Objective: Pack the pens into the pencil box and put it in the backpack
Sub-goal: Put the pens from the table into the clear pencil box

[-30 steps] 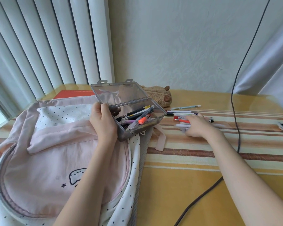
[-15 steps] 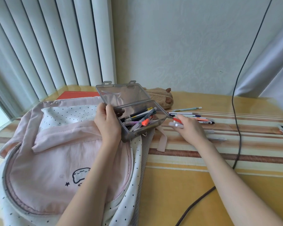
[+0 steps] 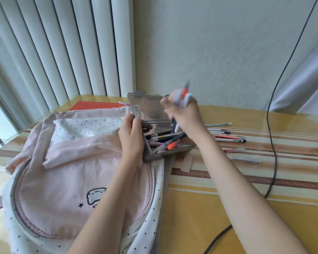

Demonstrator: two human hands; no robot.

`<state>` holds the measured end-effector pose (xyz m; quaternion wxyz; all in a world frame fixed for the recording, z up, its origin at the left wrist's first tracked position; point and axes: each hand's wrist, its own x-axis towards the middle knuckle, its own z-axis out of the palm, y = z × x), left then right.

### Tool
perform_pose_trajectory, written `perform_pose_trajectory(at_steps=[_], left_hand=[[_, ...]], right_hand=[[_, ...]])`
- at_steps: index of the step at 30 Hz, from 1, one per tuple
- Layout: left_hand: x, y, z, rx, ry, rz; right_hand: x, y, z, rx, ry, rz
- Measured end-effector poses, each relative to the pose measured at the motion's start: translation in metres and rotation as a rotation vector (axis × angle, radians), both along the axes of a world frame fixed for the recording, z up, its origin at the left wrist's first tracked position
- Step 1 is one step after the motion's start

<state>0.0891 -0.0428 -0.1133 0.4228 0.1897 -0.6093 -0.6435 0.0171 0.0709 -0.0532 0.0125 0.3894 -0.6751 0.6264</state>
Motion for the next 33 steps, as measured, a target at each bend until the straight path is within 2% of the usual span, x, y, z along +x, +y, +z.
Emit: perform_pose_trajectory(at_steps=[3, 5, 8, 11, 16, 20, 23, 25, 26, 27, 29, 31, 33], left_hand=[[0.004, 0.003, 0.002, 0.006, -0.012, 0.019], [0.003, -0.002, 0.001, 0.015, -0.034, 0.054], [0.001, -0.008, 0.000, 0.111, -0.057, 0.041], [0.001, -0.008, -0.001, 0.210, -0.029, -0.022], [0.004, -0.009, 0.007, 0.365, -0.020, -0.070], [0.005, -0.007, 0.005, 0.141, -0.105, -0.020], [0.007, -0.005, 0.005, 0.122, -0.085, -0.008], [0.007, -0.006, 0.005, 0.124, -0.087, 0.009], [0.006, -0.006, 0.004, 0.123, -0.083, 0.009], [0.007, -0.006, 0.005, 0.125, -0.076, 0.004], [0.006, -0.005, 0.005, 0.134, -0.071, 0.001], [0.004, -0.005, 0.004, 0.135, -0.077, 0.013], [0.003, -0.006, 0.003, 0.138, -0.084, 0.018]], right_hand=[[-0.003, -0.007, -0.015, 0.525, 0.189, 0.070], [-0.007, 0.001, -0.016, 0.652, 0.216, 0.080], [-0.012, 0.015, -0.009, 0.731, 0.121, 0.127], [-0.015, 0.029, -0.007, 0.732, 0.066, 0.160], [-0.012, 0.042, -0.019, 0.555, 0.081, 0.080], [0.008, 0.027, -0.042, 0.652, 0.125, 0.006], [0.009, 0.042, -0.041, 0.480, 0.013, -0.019], [0.000, 0.063, -0.041, 0.425, -0.018, -0.136], [-0.008, 0.076, -0.043, 0.484, 0.007, -0.236], [-0.015, 0.089, -0.044, 0.629, 0.054, -0.350], [-0.030, 0.113, -0.051, 1.047, 0.097, -0.532], [-0.038, 0.130, -0.059, 1.333, -0.020, -0.557], [-0.042, 0.136, -0.070, 1.441, -0.061, -0.539]])
